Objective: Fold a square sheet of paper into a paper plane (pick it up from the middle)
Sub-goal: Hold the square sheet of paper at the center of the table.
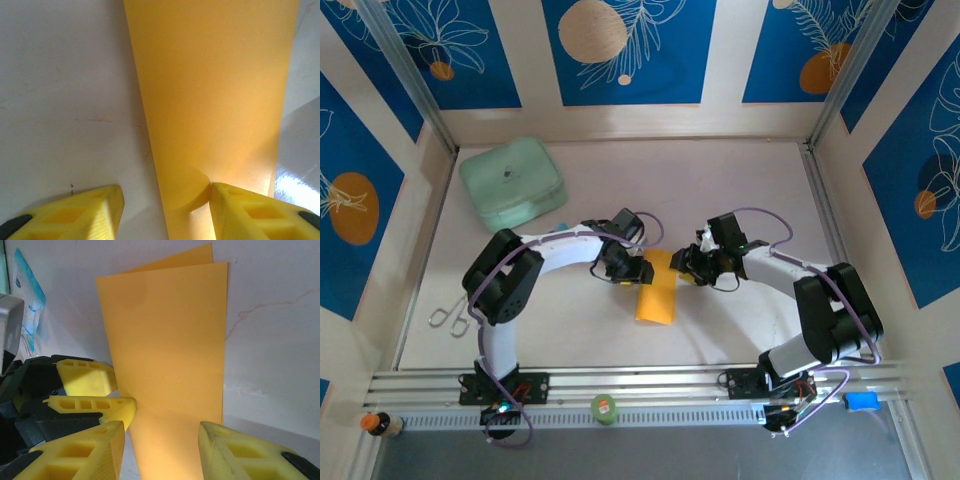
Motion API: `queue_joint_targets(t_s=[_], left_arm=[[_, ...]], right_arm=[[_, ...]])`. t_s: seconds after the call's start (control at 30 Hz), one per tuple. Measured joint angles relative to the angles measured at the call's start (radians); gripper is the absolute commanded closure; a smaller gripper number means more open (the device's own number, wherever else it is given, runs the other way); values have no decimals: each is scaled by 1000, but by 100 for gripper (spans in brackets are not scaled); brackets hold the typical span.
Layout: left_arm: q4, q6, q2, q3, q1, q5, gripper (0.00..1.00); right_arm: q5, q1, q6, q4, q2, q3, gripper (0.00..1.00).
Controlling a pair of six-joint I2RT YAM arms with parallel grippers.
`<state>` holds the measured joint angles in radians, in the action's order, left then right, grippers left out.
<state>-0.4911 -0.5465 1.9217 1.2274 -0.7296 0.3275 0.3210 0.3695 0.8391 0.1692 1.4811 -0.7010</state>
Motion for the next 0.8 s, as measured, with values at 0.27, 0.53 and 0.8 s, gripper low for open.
queue_joint_targets(t_s=[0.27, 0.53, 0.8], left_arm=[[-16, 6, 6, 12, -2, -8, 48], [-26, 0, 13, 24, -2, -16, 48], [-23, -59, 13, 24, -8, -44, 48]], right_arm=[[0, -6, 0, 0, 0, 1, 57], [0, -17, 0, 0, -12, 2, 57], [0, -20, 0, 1, -14, 3, 57]])
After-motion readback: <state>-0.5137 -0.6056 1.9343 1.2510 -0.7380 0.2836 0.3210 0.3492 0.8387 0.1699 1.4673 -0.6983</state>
